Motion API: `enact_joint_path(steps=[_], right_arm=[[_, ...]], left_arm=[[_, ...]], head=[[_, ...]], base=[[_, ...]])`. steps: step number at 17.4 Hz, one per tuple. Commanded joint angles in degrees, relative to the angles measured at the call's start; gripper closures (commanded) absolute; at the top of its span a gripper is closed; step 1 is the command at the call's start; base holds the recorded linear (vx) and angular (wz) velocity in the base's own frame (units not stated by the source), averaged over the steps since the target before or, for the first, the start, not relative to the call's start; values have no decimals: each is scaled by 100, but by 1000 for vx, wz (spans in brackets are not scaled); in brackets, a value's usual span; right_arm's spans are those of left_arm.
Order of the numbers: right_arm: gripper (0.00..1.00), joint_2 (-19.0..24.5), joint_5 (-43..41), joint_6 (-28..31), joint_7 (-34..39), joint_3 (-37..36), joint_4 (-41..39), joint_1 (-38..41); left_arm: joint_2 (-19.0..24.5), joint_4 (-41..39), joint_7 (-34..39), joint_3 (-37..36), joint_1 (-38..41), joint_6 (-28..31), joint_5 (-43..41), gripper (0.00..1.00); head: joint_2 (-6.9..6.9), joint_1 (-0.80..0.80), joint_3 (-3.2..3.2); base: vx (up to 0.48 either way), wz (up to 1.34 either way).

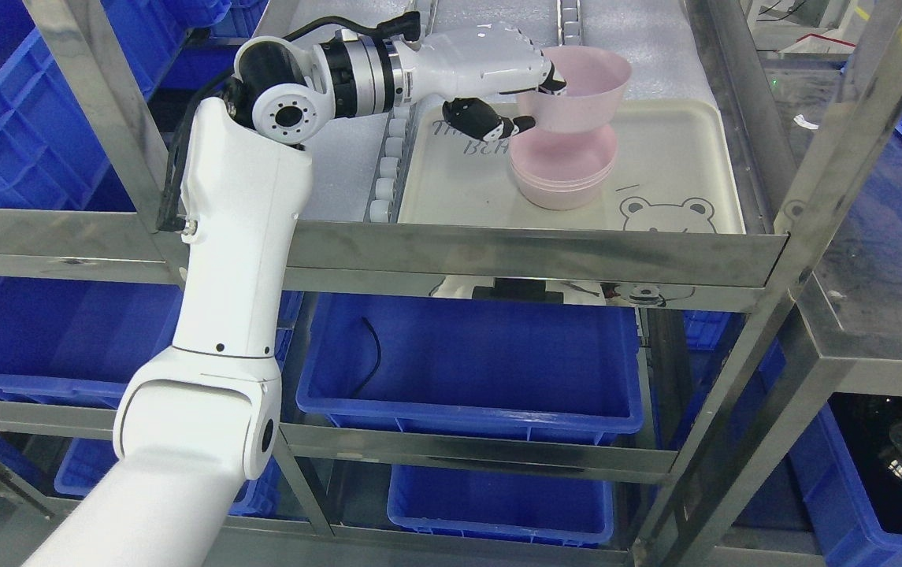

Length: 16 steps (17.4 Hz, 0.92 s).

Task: Stack pink IKEA bowl on shelf middle layer
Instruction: 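Lower the pink bowl onto the stacked pink bowls on the tray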

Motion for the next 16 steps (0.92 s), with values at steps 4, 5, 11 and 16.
enact_joint_path(steps=[4, 5, 11, 16], right_arm=[[0, -100, 0, -1, 3, 0, -100, 18], [0, -100, 0, -1, 3, 0, -100, 26], [0, -100, 0, -1, 3, 0, -100, 26], [0, -100, 0, -1, 3, 0, -100, 26]], left_arm=[[100, 387, 25, -331, 51, -3, -331, 97], [100, 439, 94, -331, 59, -3, -331, 97], [100, 492, 429, -524, 121, -3, -296, 91], [100, 475, 420, -586, 165, -3, -322, 67]], head=[[-1, 0, 0], [-1, 0, 0], [-1, 0, 0], [-1, 0, 0]], base=[[3, -17], [0, 0], [0, 0], [0, 0]])
